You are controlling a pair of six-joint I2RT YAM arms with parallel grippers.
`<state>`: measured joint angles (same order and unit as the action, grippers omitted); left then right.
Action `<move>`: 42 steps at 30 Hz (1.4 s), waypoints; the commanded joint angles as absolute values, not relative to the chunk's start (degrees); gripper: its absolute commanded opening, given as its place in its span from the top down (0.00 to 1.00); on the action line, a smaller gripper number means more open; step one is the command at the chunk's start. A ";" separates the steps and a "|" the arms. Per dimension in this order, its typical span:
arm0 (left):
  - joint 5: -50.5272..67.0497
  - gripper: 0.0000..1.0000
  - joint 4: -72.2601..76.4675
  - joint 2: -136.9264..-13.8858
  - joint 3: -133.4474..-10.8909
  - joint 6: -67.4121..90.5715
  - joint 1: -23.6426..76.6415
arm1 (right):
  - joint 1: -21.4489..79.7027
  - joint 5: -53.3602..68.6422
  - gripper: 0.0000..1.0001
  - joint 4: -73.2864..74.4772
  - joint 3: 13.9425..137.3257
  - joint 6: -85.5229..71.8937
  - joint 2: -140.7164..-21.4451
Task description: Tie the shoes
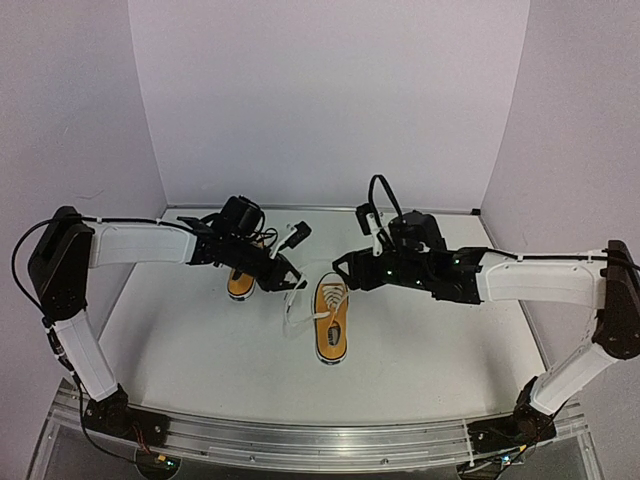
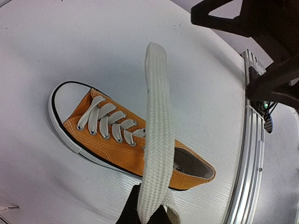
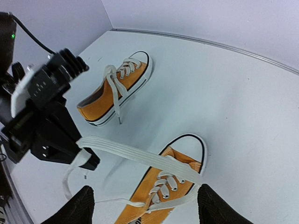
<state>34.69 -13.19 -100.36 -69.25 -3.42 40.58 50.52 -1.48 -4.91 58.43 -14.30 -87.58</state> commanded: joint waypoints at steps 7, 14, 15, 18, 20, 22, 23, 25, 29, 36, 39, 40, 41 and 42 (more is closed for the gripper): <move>39.66 0.97 -14.15 -101.10 -73.16 -5.08 40.96 | 50.71 -4.43 0.29 -7.90 63.79 -3.49 -95.38; 39.77 0.95 -15.33 -100.40 -72.34 -5.28 41.04 | 50.72 -16.02 0.48 -10.70 67.04 -6.97 -101.61; 39.67 0.94 -15.50 -100.07 -71.92 -5.34 41.03 | 50.72 -18.53 0.53 -10.69 67.17 -8.18 -101.79; 38.01 0.89 -15.48 -98.96 -69.93 -5.13 40.93 | 50.64 -24.90 0.61 -10.57 65.74 -12.33 -100.24; 36.23 0.84 -15.31 -98.42 -68.50 -4.56 40.55 | 50.35 -28.88 0.63 -10.21 63.14 -15.99 -97.53; 34.67 0.81 -15.13 -98.27 -67.27 -3.44 39.59 | 49.33 -31.19 0.68 -9.06 59.94 -20.29 -94.06; 33.90 0.80 -15.03 -98.30 -66.63 -2.79 38.89 | 48.34 -31.73 0.71 -8.56 57.67 -22.61 -91.72; 33.31 0.79 -14.56 -98.41 -65.41 -1.31 37.17 | 46.29 -31.92 0.77 -7.80 53.30 -27.52 -87.60; 30.49 0.77 -14.20 -98.52 -63.62 0.79 34.65 | 42.00 -28.54 0.83 -5.39 46.38 -34.04 -81.40; 28.88 0.67 -13.73 -99.74 -63.49 1.40 34.37 | 41.27 -21.37 0.80 -1.15 40.67 -40.13 -78.14; 30.35 0.58 -12.52 -100.31 -63.57 1.52 34.61 | 41.27 -19.02 0.73 -2.43 39.77 -38.72 -77.45; 30.40 0.56 -12.28 -100.72 -63.81 1.35 34.77 | 41.25 -17.89 0.71 -3.20 40.10 -37.32 -77.72; 30.16 0.55 -11.81 -101.10 -64.03 1.09 34.94 | 41.27 -16.90 0.69 -3.69 41.03 -35.33 -78.35; 29.94 0.54 -11.34 -101.59 -64.34 0.78 34.98 | 41.22 -16.20 0.67 -3.84 42.79 -32.66 -79.93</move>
